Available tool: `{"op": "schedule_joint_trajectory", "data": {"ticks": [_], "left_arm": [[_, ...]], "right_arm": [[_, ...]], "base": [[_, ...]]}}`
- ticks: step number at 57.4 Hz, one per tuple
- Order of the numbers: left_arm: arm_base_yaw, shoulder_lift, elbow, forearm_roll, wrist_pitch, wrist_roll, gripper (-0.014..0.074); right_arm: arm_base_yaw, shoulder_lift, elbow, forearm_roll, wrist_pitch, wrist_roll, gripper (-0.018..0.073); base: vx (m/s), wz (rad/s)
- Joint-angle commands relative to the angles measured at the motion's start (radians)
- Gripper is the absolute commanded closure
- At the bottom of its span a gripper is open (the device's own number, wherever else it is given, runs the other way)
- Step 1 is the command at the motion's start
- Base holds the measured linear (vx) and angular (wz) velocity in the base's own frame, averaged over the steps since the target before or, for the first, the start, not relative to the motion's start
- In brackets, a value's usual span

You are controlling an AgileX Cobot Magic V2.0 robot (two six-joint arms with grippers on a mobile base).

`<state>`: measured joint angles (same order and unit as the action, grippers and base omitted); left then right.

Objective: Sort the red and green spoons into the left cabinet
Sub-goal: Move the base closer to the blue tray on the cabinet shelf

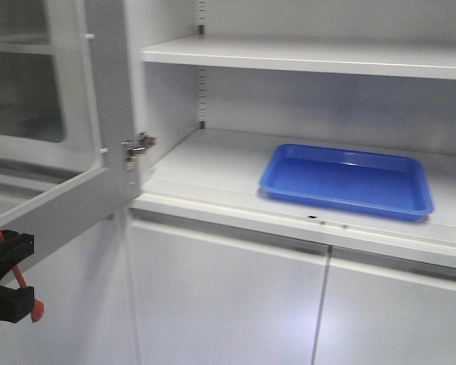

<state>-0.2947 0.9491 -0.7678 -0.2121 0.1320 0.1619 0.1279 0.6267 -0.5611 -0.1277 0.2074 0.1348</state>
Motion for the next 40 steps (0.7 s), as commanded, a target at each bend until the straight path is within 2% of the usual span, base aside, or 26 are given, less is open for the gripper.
{"op": "schedule_joint_trajectory", "data": {"ticks": [1, 17, 40], "left_arm": [[-0.004, -0.012, -0.037, -0.01, -0.082, -0.008, 0.0601], [-0.004, -0.012, -0.037, -0.01, -0.082, -0.008, 0.0601], [-0.004, -0.012, -0.037, -0.01, -0.082, -0.008, 0.0601]], "right_arm": [[-0.002, -0.001, -0.037, -0.005, -0.076, -0.002, 0.0562], [-0.002, -0.001, -0.037, -0.005, -0.076, -0.002, 0.0562], [-0.002, -0.001, -0.037, -0.005, -0.076, -0.002, 0.0562]], "base": [[0.22, -0.55], [0.23, -0.37], [0.28, -0.12]]}}
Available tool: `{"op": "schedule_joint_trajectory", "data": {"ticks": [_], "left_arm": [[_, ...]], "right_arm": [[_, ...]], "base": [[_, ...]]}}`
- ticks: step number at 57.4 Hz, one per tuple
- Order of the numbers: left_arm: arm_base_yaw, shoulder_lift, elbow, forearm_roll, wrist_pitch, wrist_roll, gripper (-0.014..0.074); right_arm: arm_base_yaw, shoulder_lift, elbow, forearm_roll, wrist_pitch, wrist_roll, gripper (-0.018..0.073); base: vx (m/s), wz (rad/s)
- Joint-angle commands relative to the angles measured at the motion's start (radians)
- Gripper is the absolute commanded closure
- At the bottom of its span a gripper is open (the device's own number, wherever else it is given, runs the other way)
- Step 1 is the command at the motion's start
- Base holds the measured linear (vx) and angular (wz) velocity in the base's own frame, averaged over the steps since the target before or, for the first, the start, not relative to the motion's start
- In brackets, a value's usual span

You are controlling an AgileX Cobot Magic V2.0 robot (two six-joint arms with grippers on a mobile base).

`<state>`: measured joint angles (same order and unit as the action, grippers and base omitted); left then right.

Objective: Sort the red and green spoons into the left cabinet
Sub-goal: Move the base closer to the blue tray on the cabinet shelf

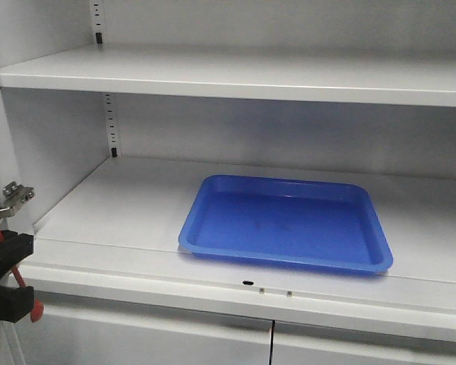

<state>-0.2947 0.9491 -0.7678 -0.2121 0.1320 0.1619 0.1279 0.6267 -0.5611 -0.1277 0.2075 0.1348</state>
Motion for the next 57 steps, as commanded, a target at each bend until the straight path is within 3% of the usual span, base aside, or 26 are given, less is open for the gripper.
{"op": "schedule_joint_trajectory", "data": {"ticks": [1, 57], "left_arm": [[-0.004, -0.012, -0.037, -0.01, -0.082, -0.008, 0.0601], [-0.004, -0.012, -0.037, -0.01, -0.082, -0.008, 0.0601]], "right_arm": [[-0.002, -0.001, -0.037, -0.005, -0.077, -0.002, 0.0562], [-0.002, -0.001, -0.037, -0.005, -0.077, -0.002, 0.0562]], "base": [[0.3, -0.1], [0.22, -0.16]]}}
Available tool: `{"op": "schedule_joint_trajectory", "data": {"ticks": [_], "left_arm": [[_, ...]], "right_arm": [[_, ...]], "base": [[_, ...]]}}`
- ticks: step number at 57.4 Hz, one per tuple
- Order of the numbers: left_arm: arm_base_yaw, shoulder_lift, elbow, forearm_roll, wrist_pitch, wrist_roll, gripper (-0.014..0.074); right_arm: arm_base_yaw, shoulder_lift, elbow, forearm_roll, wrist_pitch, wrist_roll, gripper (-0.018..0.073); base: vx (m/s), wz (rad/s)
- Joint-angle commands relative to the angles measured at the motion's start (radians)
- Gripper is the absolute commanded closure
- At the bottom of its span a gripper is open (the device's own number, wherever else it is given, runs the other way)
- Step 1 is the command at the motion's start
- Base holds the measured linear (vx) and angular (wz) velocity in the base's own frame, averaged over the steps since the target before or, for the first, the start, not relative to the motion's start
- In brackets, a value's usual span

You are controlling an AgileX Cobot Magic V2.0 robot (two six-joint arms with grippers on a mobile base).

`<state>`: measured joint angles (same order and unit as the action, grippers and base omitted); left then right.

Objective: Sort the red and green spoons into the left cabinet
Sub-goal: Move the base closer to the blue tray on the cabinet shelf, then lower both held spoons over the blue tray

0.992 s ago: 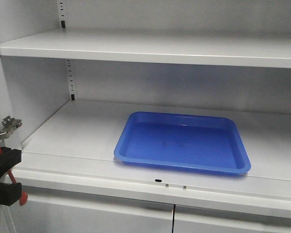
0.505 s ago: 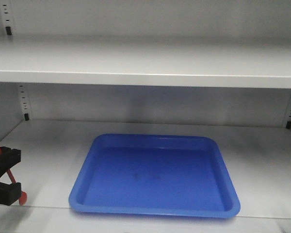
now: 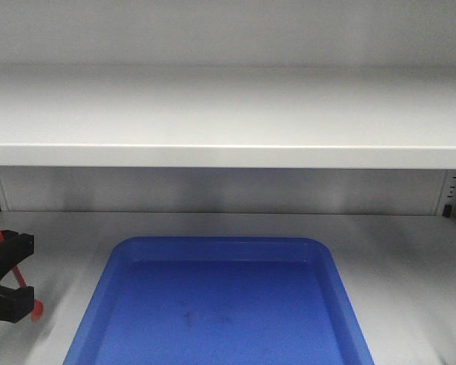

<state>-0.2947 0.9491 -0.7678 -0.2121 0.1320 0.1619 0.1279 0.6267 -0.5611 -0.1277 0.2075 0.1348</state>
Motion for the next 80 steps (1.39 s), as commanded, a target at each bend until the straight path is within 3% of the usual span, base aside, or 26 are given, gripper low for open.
{"op": "schedule_joint_trajectory", "data": {"ticks": [1, 59, 63, 71, 80], "left_arm": [[-0.004, -0.012, -0.037, -0.01, -0.082, -0.008, 0.0601], [-0.004, -0.012, -0.037, -0.011, -0.082, -0.008, 0.0601], [-0.004, -0.012, -0.037, -0.014, -0.082, -0.013, 0.0601], [-0.004, -0.012, -0.037, -0.097, -0.082, -0.038, 0.0601], [-0.025, -0.013, -0.037, -0.14, -0.139, -0.033, 0.0601]], "right_arm": [[-0.002, -0.001, -0.037, -0.005, -0.077, -0.002, 0.0562], [-0.002, -0.001, -0.037, 0.0, -0.114, -0.002, 0.0562], [-0.002, -0.001, -0.037, 0.03, -0.114, -0.002, 0.0562], [0.0, 0.021, -0.037, 0.143, -0.125, -0.003, 0.0562], [-0.001, 0.061, -0.037, 0.176, -0.208, -0.009, 0.0561]], "base": [[0.06, 0.06], [0.01, 0.0], [0.0, 0.0], [0.0, 0.0], [0.0, 0.0]]}}
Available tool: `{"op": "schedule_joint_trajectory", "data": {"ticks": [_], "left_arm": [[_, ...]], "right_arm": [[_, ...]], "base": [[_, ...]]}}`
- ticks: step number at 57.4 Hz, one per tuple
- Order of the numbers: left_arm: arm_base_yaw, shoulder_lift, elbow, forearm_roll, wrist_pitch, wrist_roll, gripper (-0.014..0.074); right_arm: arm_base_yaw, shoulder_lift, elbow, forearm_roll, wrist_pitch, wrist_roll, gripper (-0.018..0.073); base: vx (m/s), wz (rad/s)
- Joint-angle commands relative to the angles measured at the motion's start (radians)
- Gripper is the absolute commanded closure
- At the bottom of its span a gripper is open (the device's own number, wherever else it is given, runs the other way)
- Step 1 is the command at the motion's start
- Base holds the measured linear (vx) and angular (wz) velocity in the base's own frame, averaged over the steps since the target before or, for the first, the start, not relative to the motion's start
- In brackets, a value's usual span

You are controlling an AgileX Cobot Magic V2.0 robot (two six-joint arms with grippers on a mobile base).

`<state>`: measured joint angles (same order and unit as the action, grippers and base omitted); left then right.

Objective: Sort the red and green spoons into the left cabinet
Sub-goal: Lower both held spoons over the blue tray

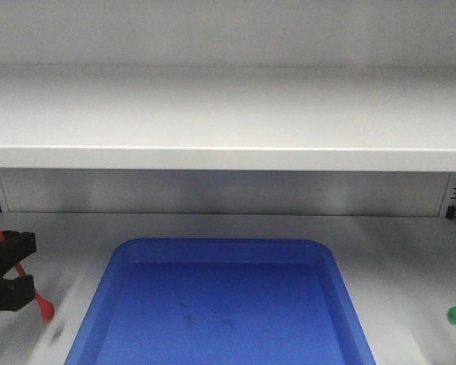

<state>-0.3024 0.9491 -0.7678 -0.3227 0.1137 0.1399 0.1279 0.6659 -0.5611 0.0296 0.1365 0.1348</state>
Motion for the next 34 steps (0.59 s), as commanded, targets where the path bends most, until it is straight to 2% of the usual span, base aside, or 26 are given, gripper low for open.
{"op": "schedule_joint_trajectory", "data": {"ticks": [1, 9, 22, 34], "left_arm": [[-0.025, -0.013, -0.037, -0.03, -0.131, -0.011, 0.0601], [-0.1, -0.012, -0.037, -0.027, -0.185, -0.011, 0.0601], [-0.198, 0.011, -0.037, -0.015, -0.241, -0.014, 0.0601], [-0.285, 0.078, -0.037, -0.015, -0.268, -0.015, 0.0601]], "right_arm": [[-0.001, 0.025, -0.037, 0.02, -0.152, -0.009, 0.0561], [0.049, 0.066, -0.037, 0.021, -0.225, -0.008, 0.0561], [0.259, 0.201, -0.037, 0.016, -0.407, -0.01, 0.0561], [0.398, 0.362, -0.046, 0.017, -0.57, -0.01, 0.0561]], "base": [[0.0, 0.0], [0.0, 0.0], [0.0, 0.0], [0.0, 0.0]]}}
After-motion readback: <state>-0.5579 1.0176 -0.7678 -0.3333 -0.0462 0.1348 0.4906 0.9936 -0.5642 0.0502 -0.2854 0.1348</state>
